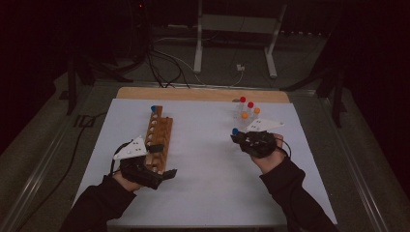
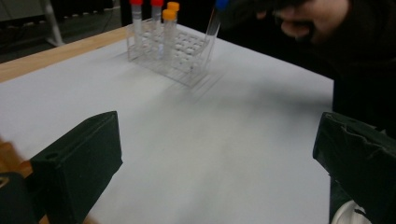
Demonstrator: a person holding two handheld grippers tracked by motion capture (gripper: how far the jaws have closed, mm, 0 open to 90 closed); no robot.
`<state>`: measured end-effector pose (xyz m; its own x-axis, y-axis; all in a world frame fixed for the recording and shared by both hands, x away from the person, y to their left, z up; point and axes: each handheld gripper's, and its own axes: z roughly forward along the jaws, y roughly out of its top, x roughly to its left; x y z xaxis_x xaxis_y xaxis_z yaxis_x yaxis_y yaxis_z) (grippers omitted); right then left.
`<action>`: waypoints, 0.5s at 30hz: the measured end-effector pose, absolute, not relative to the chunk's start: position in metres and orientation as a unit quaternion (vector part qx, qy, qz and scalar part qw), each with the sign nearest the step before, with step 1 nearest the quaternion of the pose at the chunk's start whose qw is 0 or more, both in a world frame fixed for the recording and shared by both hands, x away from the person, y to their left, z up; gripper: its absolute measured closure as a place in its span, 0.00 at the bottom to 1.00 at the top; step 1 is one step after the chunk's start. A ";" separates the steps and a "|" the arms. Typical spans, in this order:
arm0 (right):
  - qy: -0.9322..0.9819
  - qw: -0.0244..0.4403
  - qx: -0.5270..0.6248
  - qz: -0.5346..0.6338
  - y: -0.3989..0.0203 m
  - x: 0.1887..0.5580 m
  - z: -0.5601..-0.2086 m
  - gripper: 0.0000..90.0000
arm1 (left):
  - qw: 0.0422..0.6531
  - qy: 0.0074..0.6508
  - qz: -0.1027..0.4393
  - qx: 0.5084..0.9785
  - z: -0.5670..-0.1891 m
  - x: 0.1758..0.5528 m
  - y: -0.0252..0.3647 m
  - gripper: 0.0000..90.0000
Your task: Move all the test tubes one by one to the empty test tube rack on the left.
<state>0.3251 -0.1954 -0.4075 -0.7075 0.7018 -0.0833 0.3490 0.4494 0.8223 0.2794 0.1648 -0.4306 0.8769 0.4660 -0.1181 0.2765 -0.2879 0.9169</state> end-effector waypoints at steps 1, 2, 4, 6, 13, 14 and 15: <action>0.827 0.207 0.314 0.417 -0.192 0.323 -0.409 0.86 | 0.551 0.231 0.084 0.798 -0.430 0.280 0.163 0.02; 0.831 0.202 0.309 0.417 -0.189 0.320 -0.411 0.86 | 0.550 0.229 0.084 0.799 -0.430 0.281 0.161 0.02; 0.836 0.195 0.300 0.415 -0.183 0.315 -0.415 0.86 | 0.550 0.224 0.079 0.801 -0.429 0.282 0.156 0.03; 0.840 0.186 0.293 0.416 -0.178 0.311 -0.418 0.86 | 0.550 0.220 0.074 0.802 -0.429 0.283 0.152 0.03; 0.853 0.163 0.273 0.414 -0.164 0.299 -0.427 0.86 | 0.553 0.204 0.067 0.805 -0.426 0.287 0.137 0.03; 0.854 0.159 0.271 0.415 -0.163 0.297 -0.428 0.86 | 0.553 0.202 0.066 0.805 -0.425 0.287 0.135 0.03; 0.856 0.156 0.268 0.413 -0.161 0.295 -0.430 0.86 | 0.554 0.200 0.065 0.806 -0.425 0.288 0.133 0.04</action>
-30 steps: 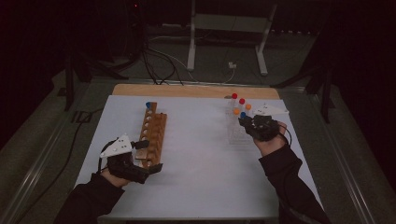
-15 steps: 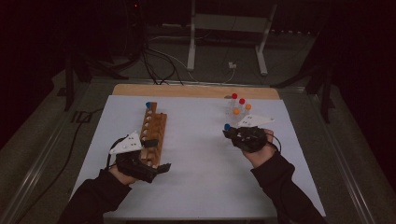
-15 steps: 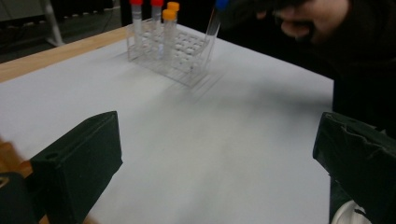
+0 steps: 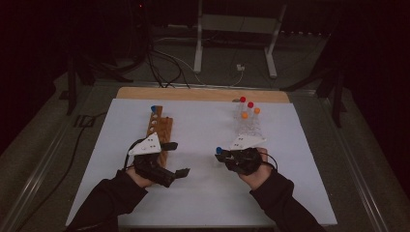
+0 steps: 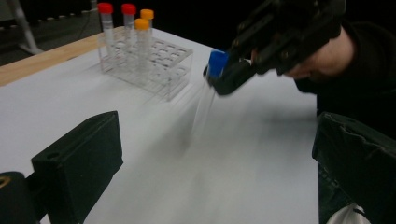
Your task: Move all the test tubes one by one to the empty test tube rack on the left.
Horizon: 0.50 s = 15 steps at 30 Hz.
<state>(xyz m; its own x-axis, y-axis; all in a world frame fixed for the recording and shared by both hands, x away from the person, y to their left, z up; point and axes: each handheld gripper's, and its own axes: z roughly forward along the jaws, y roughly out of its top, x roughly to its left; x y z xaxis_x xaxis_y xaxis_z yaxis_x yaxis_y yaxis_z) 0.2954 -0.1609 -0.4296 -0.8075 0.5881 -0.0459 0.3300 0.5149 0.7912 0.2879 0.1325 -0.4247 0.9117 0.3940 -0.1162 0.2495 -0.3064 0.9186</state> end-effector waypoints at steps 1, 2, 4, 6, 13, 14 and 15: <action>0.858 0.154 0.266 0.413 -0.159 0.294 -0.431 0.86 | 0.555 0.196 0.064 0.806 -0.424 0.289 0.130 0.04; 0.859 0.153 0.262 0.412 -0.158 0.293 -0.432 0.86 | 0.554 0.194 0.064 0.807 -0.423 0.289 0.128 0.05; 0.862 0.148 0.258 0.410 -0.155 0.290 -0.434 0.86 | 0.555 0.188 0.062 0.808 -0.422 0.290 0.122 0.06; 0.864 0.143 0.254 0.410 -0.152 0.288 -0.435 0.86 | 0.556 0.185 0.062 0.808 -0.422 0.291 0.117 0.07; 0.868 0.134 0.244 0.412 -0.145 0.283 -0.436 0.86 | 0.556 0.166 0.058 0.812 -0.421 0.294 0.100 0.20; 0.868 0.134 0.243 0.412 -0.144 0.282 -0.436 0.86 | 0.556 0.164 0.059 0.813 -0.421 0.295 0.098 0.24; 0.868 0.134 0.241 0.412 -0.144 0.282 -0.436 0.86 | 0.555 0.162 0.059 0.814 -0.422 0.295 0.095 0.28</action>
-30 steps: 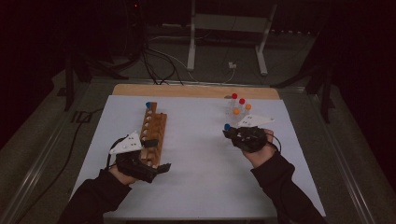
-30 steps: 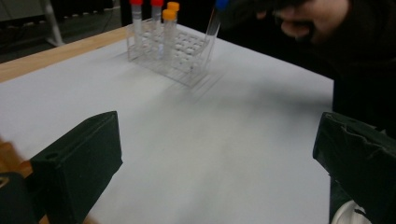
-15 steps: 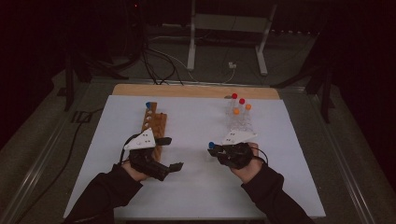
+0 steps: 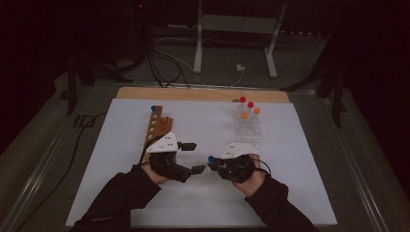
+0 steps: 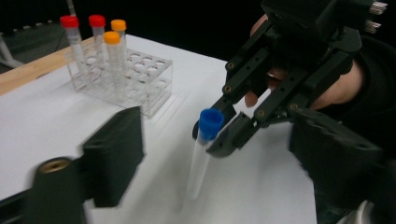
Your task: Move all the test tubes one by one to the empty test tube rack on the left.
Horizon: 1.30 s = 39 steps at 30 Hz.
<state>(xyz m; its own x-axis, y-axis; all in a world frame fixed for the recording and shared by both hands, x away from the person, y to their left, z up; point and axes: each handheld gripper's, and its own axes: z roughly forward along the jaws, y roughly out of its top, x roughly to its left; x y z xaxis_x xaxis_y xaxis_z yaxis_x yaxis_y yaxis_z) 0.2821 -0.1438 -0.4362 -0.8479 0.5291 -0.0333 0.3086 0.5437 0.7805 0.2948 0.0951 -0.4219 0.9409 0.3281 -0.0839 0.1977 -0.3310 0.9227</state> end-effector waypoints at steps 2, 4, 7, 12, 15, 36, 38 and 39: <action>0.869 0.133 0.241 0.412 -0.143 0.282 -0.436 0.86 | 0.556 0.156 0.058 0.814 -0.423 0.296 0.091 0.36; 0.869 0.132 0.239 0.413 -0.142 0.282 -0.436 0.86 | 0.555 0.151 0.059 0.816 -0.424 0.297 0.087 0.44; 0.869 0.132 0.238 0.414 -0.142 0.282 -0.436 0.86 | 0.549 0.144 0.065 0.821 -0.425 0.298 0.082 0.54; 0.868 0.131 0.238 0.415 -0.142 0.281 -0.435 0.86 | 0.541 0.134 0.083 0.826 -0.428 0.300 0.076 0.67; 0.868 0.130 0.238 0.417 -0.143 0.281 -0.435 0.86 | 0.538 0.129 0.079 0.829 -0.430 0.301 0.073 0.73; 0.864 0.123 0.243 0.423 -0.144 0.283 -0.436 0.81 | 0.523 0.122 0.092 0.839 -0.429 0.305 0.071 0.86; 0.861 0.127 0.244 0.428 -0.145 0.283 -0.435 0.75 | 0.524 0.125 0.095 0.837 -0.427 0.306 0.074 0.86; 0.860 0.127 0.244 0.429 -0.146 0.282 -0.434 0.72 | 0.525 0.129 0.098 0.836 -0.425 0.307 0.076 0.86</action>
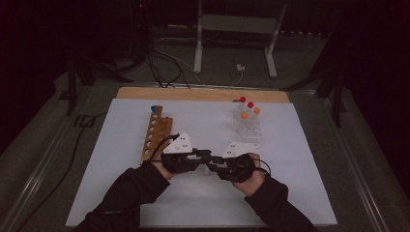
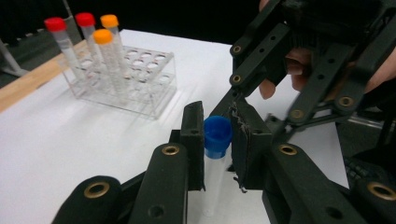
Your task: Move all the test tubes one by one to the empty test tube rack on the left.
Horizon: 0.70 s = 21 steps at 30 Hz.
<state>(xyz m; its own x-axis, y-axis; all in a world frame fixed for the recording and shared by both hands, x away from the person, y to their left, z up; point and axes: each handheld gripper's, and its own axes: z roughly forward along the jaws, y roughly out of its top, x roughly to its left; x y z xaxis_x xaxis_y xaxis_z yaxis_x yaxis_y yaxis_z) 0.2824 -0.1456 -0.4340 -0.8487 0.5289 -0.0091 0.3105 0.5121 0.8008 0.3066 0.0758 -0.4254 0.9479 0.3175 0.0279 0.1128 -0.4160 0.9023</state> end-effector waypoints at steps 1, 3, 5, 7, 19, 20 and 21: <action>0.858 0.131 0.246 0.432 -0.147 0.282 -0.433 0.69 | 0.526 0.131 0.100 0.834 -0.424 0.307 0.078 0.86; 0.853 0.135 0.250 0.437 -0.149 0.282 -0.432 0.64 | 0.529 0.136 0.105 0.831 -0.420 0.310 0.082 0.86; 0.848 0.139 0.255 0.443 -0.151 0.281 -0.430 0.59 | 0.529 0.141 0.115 0.829 -0.415 0.312 0.087 0.86; 0.844 0.142 0.259 0.448 -0.153 0.281 -0.429 0.52 | 0.530 0.147 0.122 0.826 -0.410 0.316 0.093 0.86; 0.822 0.154 0.280 0.472 -0.160 0.279 -0.427 0.13 | 0.521 0.193 0.187 0.810 -0.374 0.339 0.132 0.86; 0.820 0.157 0.282 0.472 -0.160 0.279 -0.427 0.11 | 0.519 0.198 0.192 0.809 -0.372 0.341 0.136 0.86; 0.818 0.160 0.283 0.475 -0.161 0.279 -0.427 0.10 | 0.518 0.204 0.200 0.806 -0.371 0.343 0.139 0.86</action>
<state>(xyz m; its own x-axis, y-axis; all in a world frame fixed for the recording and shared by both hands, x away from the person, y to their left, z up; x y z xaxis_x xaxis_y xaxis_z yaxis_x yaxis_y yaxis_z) 0.2790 -0.1608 -0.4267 -0.7892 0.6141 0.0073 0.3112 0.3896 0.8668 0.3428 0.1388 -0.3706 0.8368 0.5363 0.1102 0.1222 -0.3791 0.9172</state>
